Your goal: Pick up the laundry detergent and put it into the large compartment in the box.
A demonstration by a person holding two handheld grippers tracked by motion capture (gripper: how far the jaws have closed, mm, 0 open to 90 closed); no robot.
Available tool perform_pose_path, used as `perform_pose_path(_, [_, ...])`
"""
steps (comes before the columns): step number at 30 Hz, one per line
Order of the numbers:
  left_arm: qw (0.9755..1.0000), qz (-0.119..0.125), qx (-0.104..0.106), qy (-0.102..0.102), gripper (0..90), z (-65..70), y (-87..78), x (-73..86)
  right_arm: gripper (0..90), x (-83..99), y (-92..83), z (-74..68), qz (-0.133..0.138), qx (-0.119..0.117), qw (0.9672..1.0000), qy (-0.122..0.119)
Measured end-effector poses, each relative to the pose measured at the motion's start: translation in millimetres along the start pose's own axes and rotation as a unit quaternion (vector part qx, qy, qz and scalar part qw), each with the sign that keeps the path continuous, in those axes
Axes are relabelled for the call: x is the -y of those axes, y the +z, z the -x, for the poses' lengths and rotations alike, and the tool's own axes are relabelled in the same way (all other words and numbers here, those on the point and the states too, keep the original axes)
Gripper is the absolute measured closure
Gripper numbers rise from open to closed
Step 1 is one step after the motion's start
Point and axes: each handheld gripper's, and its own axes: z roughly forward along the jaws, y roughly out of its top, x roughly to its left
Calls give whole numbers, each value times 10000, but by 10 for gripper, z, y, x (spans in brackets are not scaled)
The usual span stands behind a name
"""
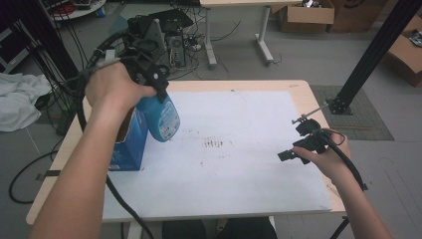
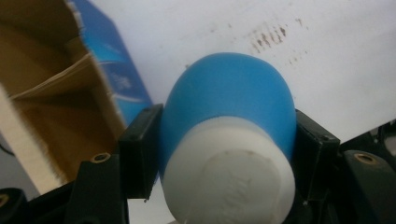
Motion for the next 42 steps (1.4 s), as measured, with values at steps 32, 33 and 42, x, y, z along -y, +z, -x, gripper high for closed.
perform_pose_path(32, [9781,171,-766,-1928,377,-1018,-315,374,184,26,-23,85,5,17,10000,48])
perform_pose_path(33, [9782,138,-788,-1916,377,-1021,-292,374,183,28,-19,89,13,13,10000,45])
perform_pose_path(42, [9786,8,-747,-1919,377,-1074,2,382,185,40,11,82,1,-20,10000,88])
